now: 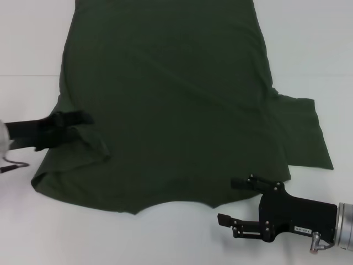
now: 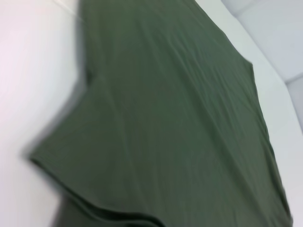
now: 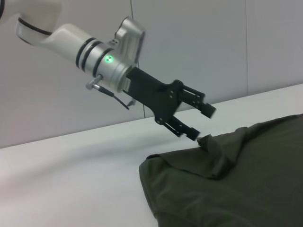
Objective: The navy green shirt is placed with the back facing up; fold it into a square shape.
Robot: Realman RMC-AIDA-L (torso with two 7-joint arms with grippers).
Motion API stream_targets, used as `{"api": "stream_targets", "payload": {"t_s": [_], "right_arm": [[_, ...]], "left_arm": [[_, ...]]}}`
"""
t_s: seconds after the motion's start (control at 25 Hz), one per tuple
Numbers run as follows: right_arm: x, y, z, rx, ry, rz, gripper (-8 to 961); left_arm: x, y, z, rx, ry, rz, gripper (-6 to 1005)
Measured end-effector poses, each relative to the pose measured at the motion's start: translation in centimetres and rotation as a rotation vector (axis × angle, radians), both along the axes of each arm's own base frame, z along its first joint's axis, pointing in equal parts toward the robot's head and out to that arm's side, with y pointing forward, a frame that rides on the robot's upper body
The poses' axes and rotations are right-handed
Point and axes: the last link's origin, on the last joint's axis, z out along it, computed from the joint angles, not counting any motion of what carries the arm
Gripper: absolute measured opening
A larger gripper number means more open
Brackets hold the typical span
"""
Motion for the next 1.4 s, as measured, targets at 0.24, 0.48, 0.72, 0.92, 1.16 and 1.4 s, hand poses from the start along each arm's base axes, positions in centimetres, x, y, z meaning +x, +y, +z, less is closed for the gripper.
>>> {"api": "stream_targets", "payload": {"t_s": [0.24,0.48,0.72,0.92,1.16,1.4], "right_arm": [[0.1,0.0,0.0,0.001,-0.004,-0.005,925],[0.2,0.0,-0.1,0.004,-0.009,-0.006,925],[0.3,-0.1,-0.2,0.001,-0.017,-0.009,925],[0.4,-0.1,-0.2,0.0,-0.017,-0.014,925],[0.5,-0.2,-0.2,0.0,-0.018,-0.019,925],[0.6,-0.3,-0.3,0.0,-0.023,-0.024,925]], "left_arm": [[-1.8,-0.6,0.9,0.001,-0.124,0.101,832],[-2.6,-0.7,0.6,0.051,-0.224,0.212,828],[-2.9,-0.6,-0.7,0.089,-0.268,0.297,813],[-3.1,-0.3,-1.1,0.121,-0.268,0.337,800],[-3.1,0.1,-1.7,0.14,-0.262,0.363,784],[-3.1,0.3,-1.8,0.152,-0.263,0.371,769]]}}
